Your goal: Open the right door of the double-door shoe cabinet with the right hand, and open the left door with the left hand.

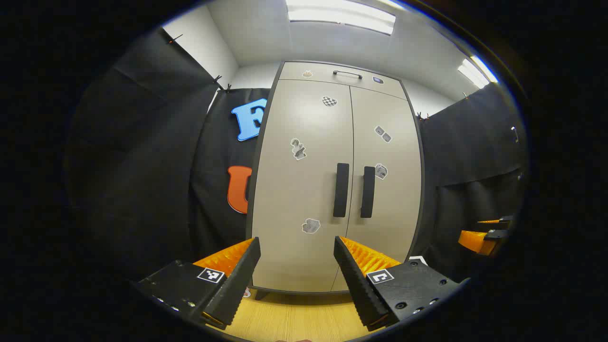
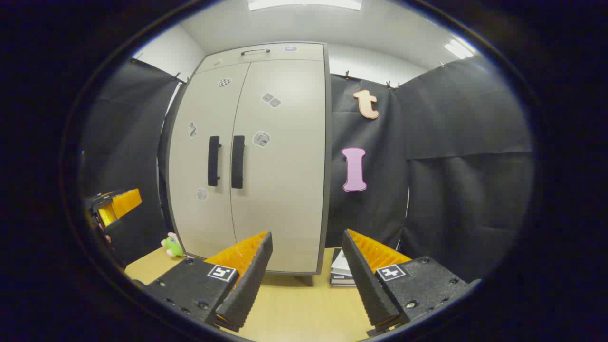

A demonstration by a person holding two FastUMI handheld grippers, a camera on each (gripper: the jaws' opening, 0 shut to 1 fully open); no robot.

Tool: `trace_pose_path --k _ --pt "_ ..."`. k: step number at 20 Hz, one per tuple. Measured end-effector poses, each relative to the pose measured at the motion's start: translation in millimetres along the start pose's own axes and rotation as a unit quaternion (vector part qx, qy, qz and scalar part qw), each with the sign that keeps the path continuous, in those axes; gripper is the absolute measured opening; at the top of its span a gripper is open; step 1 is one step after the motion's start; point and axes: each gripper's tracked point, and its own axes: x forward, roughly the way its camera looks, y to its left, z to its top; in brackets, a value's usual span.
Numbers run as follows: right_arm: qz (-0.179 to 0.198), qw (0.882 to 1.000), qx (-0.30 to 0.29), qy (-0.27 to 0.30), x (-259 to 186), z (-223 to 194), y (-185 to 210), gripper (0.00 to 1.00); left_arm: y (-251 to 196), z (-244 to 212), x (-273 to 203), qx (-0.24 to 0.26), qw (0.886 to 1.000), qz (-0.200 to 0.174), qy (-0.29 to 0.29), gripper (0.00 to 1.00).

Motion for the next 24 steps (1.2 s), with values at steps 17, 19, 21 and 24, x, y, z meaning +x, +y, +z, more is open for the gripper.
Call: trace_pose_path --k 17,19,21,24 --pt "0.000 1.000 0.003 0.001 14 4 16 0.93 0 0 11 0.023 1.000 -0.013 -0.001 0.93" --pt "0.002 1.000 0.003 -0.004 17 8 19 0.93 2 0 12 0.028 1.000 -0.011 -0.001 0.93" --pt "0.007 1.000 0.004 -0.007 22 12 25 0.93 3 0 15 0.030 0.999 -0.012 -0.002 0.93" --pt "0.014 1.000 0.006 -0.011 28 19 35 0.90 4 -5 18 0.033 0.999 -0.013 0.008 0.93"
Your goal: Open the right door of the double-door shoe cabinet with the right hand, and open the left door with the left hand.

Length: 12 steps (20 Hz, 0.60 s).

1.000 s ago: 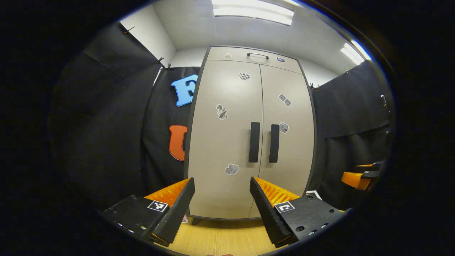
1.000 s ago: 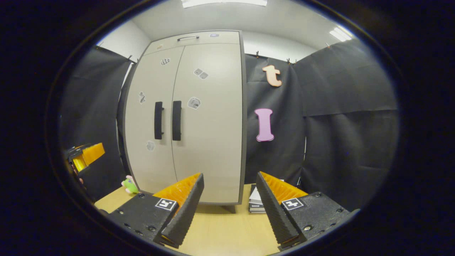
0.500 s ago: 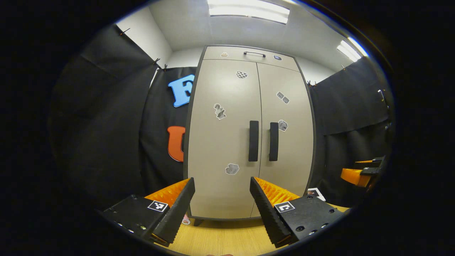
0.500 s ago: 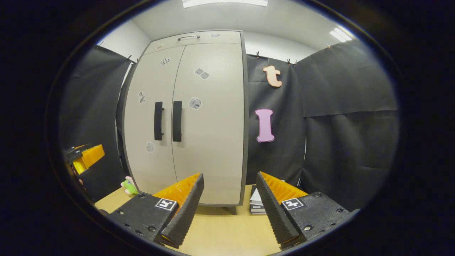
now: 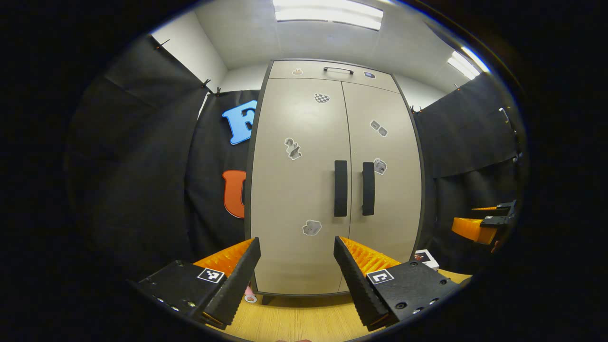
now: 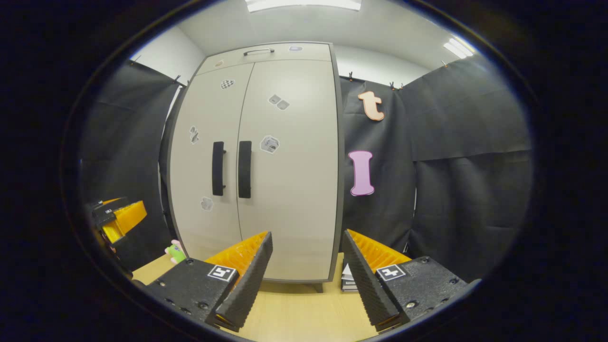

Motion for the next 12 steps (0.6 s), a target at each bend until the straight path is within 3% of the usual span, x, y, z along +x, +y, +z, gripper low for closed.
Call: trace_pose_path --k 9,12 --pt "0.088 0.995 0.011 -0.044 73 76 79 0.90 -20 -34 -11 -0.008 0.999 -0.034 0.035 0.93" --pt "0.079 0.996 0.001 -0.045 115 92 94 0.93 -20 -46 -17 -0.016 0.998 -0.041 0.055 0.93"
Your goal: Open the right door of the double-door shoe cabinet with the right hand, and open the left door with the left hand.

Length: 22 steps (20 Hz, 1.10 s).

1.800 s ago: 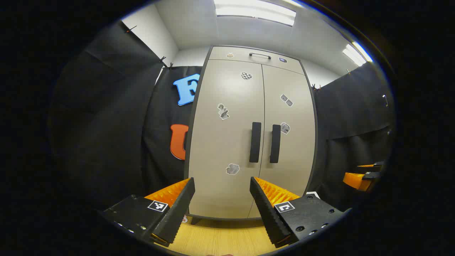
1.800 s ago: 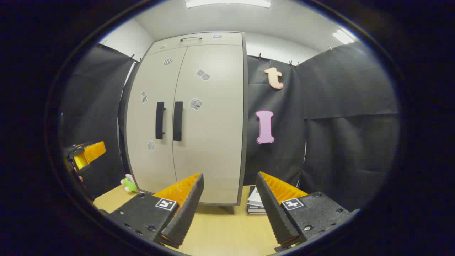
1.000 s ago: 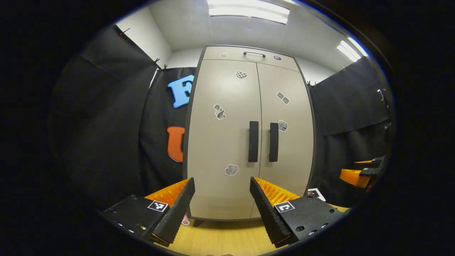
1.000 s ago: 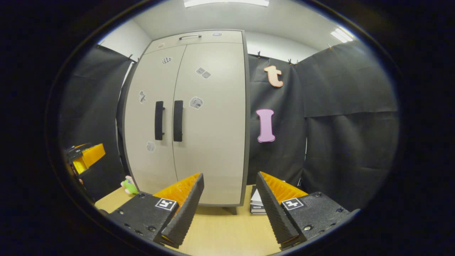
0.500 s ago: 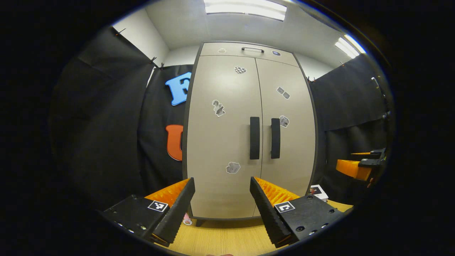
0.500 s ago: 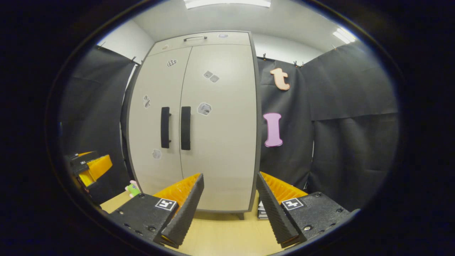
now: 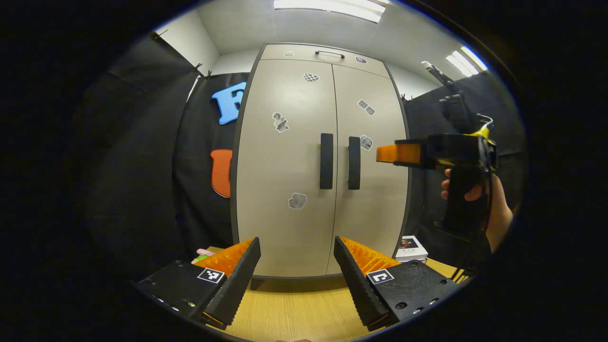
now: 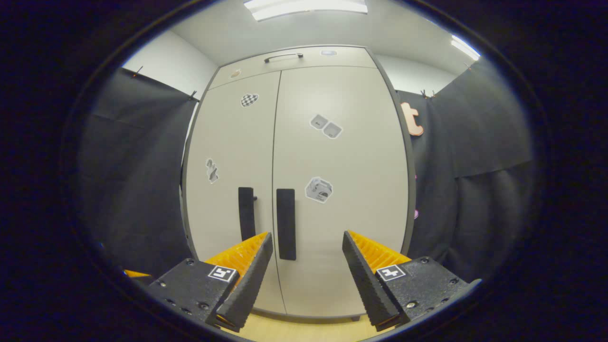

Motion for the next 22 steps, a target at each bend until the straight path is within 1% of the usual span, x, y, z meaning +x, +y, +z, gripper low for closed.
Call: trace_pose_path --k 3,7,11,12,13,15,18,19,20,22 --pt "-0.009 1.000 -0.001 0.025 40 -9 10 0.92 4 -4 -2 -0.010 1.000 0.003 0.005 0.93" --pt "-0.013 0.999 0.003 0.046 65 -25 20 0.93 24 -8 -12 -0.007 1.000 0.023 0.007 0.93" --pt "-0.024 0.999 0.011 0.046 77 -28 21 0.93 42 -17 -14 -0.018 0.999 0.037 0.018 0.93" --pt "-0.027 0.998 0.014 0.046 81 -28 20 0.90 44 -18 -15 -0.022 0.999 0.040 0.021 0.93" --pt "-0.030 0.998 0.015 0.048 83 -28 19 0.92 47 -21 -16 -0.025 0.998 0.042 0.024 0.93" --pt "-0.036 0.998 0.017 0.049 88 -28 17 0.92 53 -24 -18 -0.029 0.998 0.048 0.028 0.93" --pt "-0.043 0.998 0.020 0.048 93 -24 15 0.92 62 -24 -19 -0.028 0.998 0.058 0.027 0.93" --pt "-0.044 0.998 0.019 0.049 93 -24 15 0.89 64 -24 -19 -0.028 0.997 0.061 0.027 0.93" --pt "-0.045 0.998 0.020 0.047 92 -24 14 0.92 65 -24 -19 -0.027 0.997 0.063 0.027 0.93" --pt "-0.049 0.998 0.019 0.046 92 -24 15 0.92 70 -20 -21 -0.018 0.997 0.069 0.019 0.93"
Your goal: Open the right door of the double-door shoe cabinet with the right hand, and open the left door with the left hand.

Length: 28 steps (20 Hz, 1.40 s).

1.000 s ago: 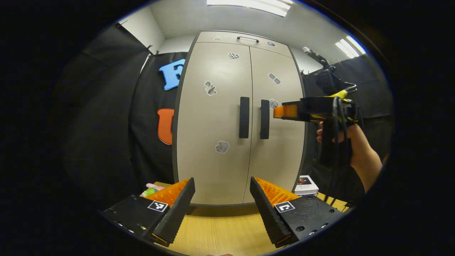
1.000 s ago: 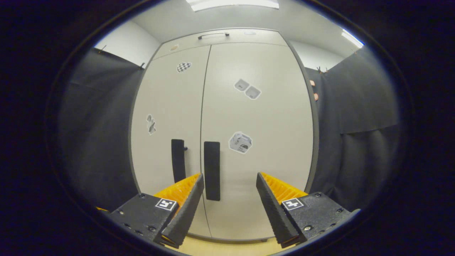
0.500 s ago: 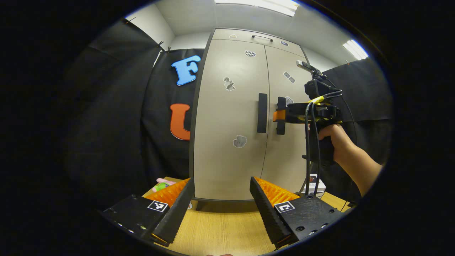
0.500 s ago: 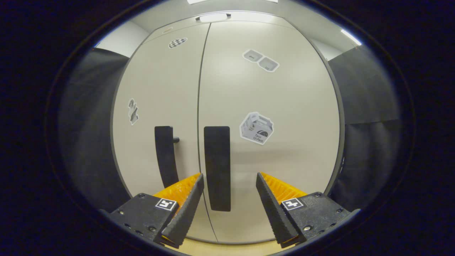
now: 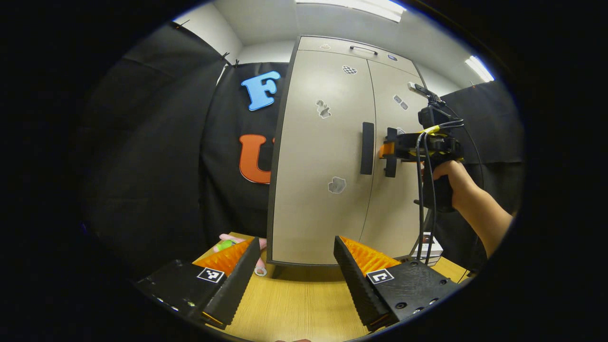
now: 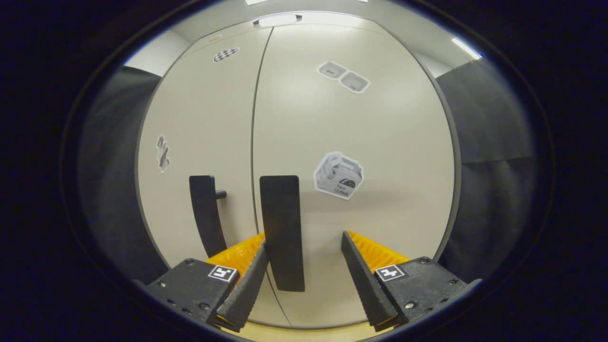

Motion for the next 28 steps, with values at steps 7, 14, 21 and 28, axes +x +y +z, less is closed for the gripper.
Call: trace_pose_path --k 7,14,21,28 --pt "0.000 1.000 -0.011 -0.002 0 -1 3 0.79 10 8 1 0.028 0.999 0.014 -0.012 0.93" --pt "0.037 0.999 -0.004 0.009 0 -4 17 0.27 0 6 -6 0.031 0.999 0.001 -0.014 0.93" --pt "0.044 0.999 -0.007 0.017 -16 -4 17 0.23 0 9 1 0.039 0.999 0.000 -0.021 0.93" --pt "0.067 0.997 -0.004 0.026 -70 -4 0 0.19 -19 14 -13 0.039 0.999 -0.006 -0.025 0.93"
